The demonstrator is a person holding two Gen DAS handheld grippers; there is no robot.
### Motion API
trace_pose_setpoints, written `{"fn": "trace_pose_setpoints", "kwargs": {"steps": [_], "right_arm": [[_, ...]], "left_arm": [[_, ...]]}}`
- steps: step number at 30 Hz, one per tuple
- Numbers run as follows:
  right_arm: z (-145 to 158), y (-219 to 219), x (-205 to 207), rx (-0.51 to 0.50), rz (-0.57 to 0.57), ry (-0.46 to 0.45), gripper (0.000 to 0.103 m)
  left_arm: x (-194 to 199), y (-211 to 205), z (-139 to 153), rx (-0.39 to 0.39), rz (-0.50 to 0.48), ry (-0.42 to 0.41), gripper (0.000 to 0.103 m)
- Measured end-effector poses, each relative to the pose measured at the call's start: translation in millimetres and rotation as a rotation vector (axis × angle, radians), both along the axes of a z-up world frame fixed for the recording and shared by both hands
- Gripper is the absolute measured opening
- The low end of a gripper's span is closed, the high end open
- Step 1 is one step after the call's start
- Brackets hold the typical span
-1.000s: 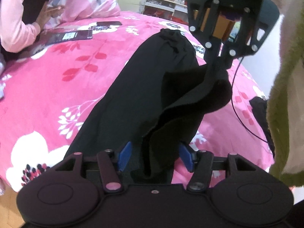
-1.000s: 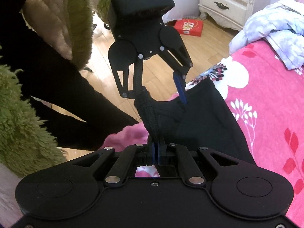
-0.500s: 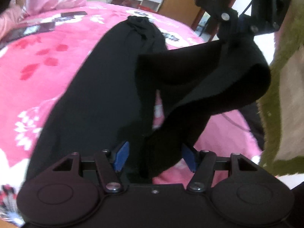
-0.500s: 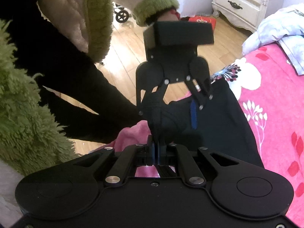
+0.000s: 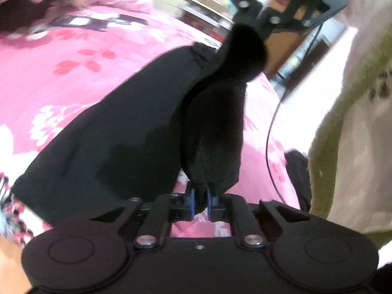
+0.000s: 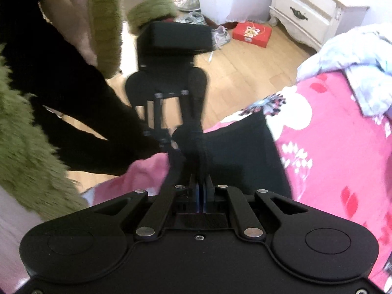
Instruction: Fold clothes
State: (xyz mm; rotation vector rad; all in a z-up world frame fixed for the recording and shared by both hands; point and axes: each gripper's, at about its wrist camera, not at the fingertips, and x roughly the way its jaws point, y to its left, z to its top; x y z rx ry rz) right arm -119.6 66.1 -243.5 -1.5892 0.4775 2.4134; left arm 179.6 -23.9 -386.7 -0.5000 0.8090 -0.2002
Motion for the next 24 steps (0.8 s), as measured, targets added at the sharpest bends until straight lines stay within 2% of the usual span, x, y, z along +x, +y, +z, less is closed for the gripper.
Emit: {"fn": "trace_pose_setpoints", "kwargs": {"steps": [3,7,12,18,21,23,24], "right_arm": [[-16,19,-6,0.031,0.028,-0.015,0.003],[-60,56,-22,0.058,0.037,-0.008,0.003],[-140,96,-50,0.019,0.063,-0.065,0.003],[-172,114,-55,-0.058,0.039,-0.06,0.003],[-177,118,-53,-0.044,0.013,-0.067,0.009],[-180,123,-50,-0.032,-0.026,-0.06,0.01],[-180,125,-49,-0.033,-0.041,-0.055,0.01]], "left_arm": [[-15,5,-1,-0.042,0.108,0.022,0.006],[-36,15,-13,-0.111,0.236,0.073,0.006],[-50,28,-46,-0.183,0.385,0.163,0.006],[-47,30,-59,-0.213,0.403,0.207,0.007],[-42,30,-55,-0.197,0.396,0.216,0.007],[-40,29,-53,-0.167,0.394,0.217,0.011],[-39,29,-52,-0.151,0.393,0.217,0.017]]}}
